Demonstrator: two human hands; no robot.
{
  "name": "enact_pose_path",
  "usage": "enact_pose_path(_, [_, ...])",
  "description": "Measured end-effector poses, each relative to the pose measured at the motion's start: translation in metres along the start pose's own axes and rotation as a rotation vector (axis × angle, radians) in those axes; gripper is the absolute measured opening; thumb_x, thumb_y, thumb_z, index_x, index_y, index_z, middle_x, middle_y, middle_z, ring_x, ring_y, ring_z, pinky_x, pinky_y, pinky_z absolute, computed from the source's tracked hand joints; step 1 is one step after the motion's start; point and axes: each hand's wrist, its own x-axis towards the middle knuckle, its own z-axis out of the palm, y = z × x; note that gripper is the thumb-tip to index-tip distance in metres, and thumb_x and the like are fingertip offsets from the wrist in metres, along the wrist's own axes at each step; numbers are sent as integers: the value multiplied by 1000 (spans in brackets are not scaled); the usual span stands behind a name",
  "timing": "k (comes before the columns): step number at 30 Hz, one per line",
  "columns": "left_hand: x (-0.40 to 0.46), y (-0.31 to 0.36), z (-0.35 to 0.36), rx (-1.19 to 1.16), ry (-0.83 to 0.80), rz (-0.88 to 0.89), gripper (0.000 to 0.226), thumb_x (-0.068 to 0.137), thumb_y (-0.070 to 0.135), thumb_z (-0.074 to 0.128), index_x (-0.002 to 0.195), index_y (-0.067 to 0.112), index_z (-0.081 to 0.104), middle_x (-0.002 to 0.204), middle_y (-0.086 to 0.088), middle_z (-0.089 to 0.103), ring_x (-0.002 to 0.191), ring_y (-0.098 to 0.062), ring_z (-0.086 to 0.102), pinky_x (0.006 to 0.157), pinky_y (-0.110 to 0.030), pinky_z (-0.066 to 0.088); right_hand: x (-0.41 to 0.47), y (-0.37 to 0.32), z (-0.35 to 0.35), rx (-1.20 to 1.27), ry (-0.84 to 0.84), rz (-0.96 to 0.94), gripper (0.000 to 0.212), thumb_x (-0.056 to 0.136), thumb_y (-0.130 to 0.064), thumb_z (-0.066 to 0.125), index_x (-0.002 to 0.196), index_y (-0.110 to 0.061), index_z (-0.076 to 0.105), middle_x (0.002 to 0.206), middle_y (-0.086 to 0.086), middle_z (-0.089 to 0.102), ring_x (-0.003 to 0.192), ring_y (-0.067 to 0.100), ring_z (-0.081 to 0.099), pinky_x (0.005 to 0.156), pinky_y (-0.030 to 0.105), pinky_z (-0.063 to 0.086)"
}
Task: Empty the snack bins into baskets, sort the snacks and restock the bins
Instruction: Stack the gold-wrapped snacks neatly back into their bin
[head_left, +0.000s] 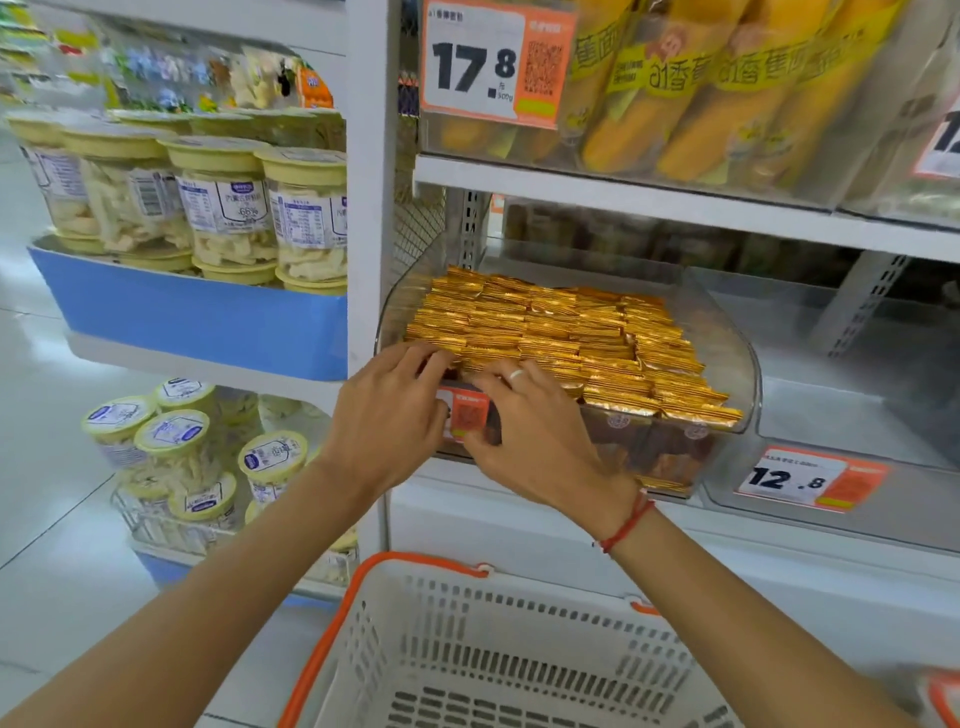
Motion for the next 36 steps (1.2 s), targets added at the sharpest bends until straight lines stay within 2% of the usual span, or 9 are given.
enact_pose_path(6, [12, 4, -8, 75, -106, 21, 40, 77, 31, 32, 82, 14, 68, 72, -3, 67, 56, -24, 61, 47, -18, 16, 17, -1, -13, 23, -163, 35, 32, 87, -40, 55, 111, -23, 66, 96, -4, 62, 95, 17, 55, 69, 25, 41])
enact_pose_path(8, [16, 7, -10, 89, -124, 10, 39, 76, 33, 31, 71, 13, 64, 63, -4, 65, 50, -24, 57, 46, -16, 17, 20, 1, -22, 85, -251, 47, 25, 87, -41, 57, 101, -23, 68, 87, -6, 61, 86, 17, 56, 61, 24, 41])
enact_pose_path(9, [16, 8, -9, 91, -135, 11, 39, 75, 33, 31, 70, 13, 64, 64, -5, 65, 54, -25, 59, 48, -20, 29, 19, 2, -26, 128, -284, 54, 25, 88, -41, 57, 101, -23, 69, 89, -5, 63, 86, 18, 57, 62, 26, 44])
enact_pose_path(11, [13, 5, -5, 81, -157, 20, 40, 76, 35, 34, 80, 12, 66, 76, -8, 69, 72, -28, 64, 78, -36, 48, 11, 7, -34, 208, -298, 78, 29, 91, -37, 58, 116, -25, 66, 105, -4, 67, 96, 18, 58, 71, 28, 46])
enact_pose_path(15, [-3, 6, 4, 74, -218, -1, 56, 82, 40, 26, 117, 10, 58, 118, -9, 62, 115, -28, 55, 114, -45, 29, -28, 32, -39, 32, -50, 62, 38, 96, -31, 50, 133, -26, 56, 130, -2, 60, 125, 19, 47, 106, 39, 33])
enact_pose_path(18, [-8, 15, 11, 52, -183, -46, 66, 86, 39, 23, 137, 7, 50, 141, -14, 51, 136, -31, 41, 116, -52, 27, -50, 58, -41, -73, 83, 169, 44, 97, -39, 38, 136, -25, 54, 133, 2, 59, 127, 23, 48, 110, 49, 33])
enact_pose_path(22, [-13, 18, 25, -30, -87, -97, 57, 87, 34, 31, 137, 13, 50, 141, -10, 51, 139, -28, 36, 117, -50, 23, -61, 79, -34, -148, 91, 166, 49, 101, -41, 25, 129, -23, 60, 122, 3, 65, 112, 25, 58, 95, 41, 43])
enact_pose_path(29, [-18, 22, 40, -43, 24, -152, 53, 87, 27, 42, 137, 12, 47, 145, -8, 46, 143, -26, 29, 119, -51, 17, -60, 84, -25, -145, 197, 109, 42, 101, -38, 31, 125, -21, 62, 116, 3, 66, 107, 24, 58, 91, 41, 43])
enact_pose_path(36, [-45, 54, 45, -90, 144, -247, 65, 87, 18, 53, 148, 7, 34, 156, -9, 31, 146, -26, 23, 119, -47, 18, -97, 93, -31, -10, 348, -35, 32, 96, -20, 53, 127, -15, 62, 130, 7, 59, 125, 26, 46, 109, 44, 34])
